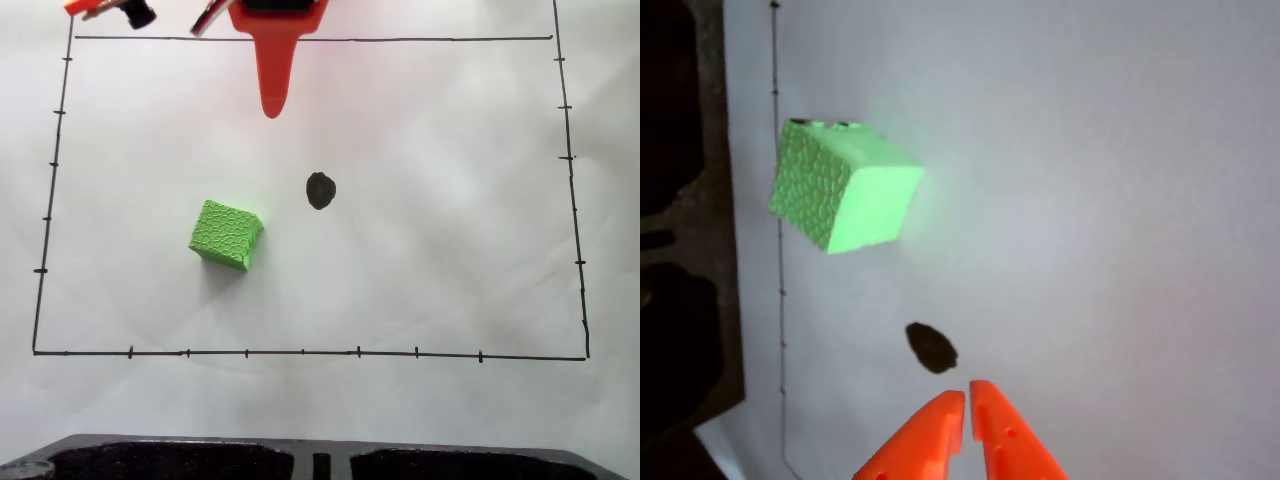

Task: Grasp the colored block, Place it on the black dot, and then return the arm to the default position.

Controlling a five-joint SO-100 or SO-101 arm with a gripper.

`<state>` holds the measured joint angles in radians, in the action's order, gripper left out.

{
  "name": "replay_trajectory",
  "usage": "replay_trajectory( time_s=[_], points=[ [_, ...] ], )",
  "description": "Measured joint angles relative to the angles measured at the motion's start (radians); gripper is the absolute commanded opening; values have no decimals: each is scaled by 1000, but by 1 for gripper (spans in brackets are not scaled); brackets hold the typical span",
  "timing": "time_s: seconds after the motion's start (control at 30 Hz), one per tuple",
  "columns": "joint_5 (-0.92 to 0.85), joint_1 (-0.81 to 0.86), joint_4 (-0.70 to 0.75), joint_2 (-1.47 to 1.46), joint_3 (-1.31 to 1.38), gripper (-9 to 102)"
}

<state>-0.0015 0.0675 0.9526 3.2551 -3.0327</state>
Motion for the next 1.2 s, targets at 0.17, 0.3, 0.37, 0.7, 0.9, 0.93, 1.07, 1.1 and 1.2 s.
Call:
replay_trajectory(
  time_s=[0.17, 0.3, 0.37, 0.7, 0.9, 0.93, 1.07, 1.1, 1.2],
  points=[
    [2, 2, 0, 0, 0, 0],
    [2, 2, 0, 0, 0, 0],
    [2, 2, 0, 0, 0, 0],
    [2, 2, 0, 2, 0, 0],
    [14, 9, -28, -12, 0, 0],
    [25, 9, -43, -29, 0, 0],
    [83, 11, -95, -124, 6, 0],
    [87, 11, -100, -152, 20, 0],
    [103, 9, -115, -239, 89, 0]
  ],
)
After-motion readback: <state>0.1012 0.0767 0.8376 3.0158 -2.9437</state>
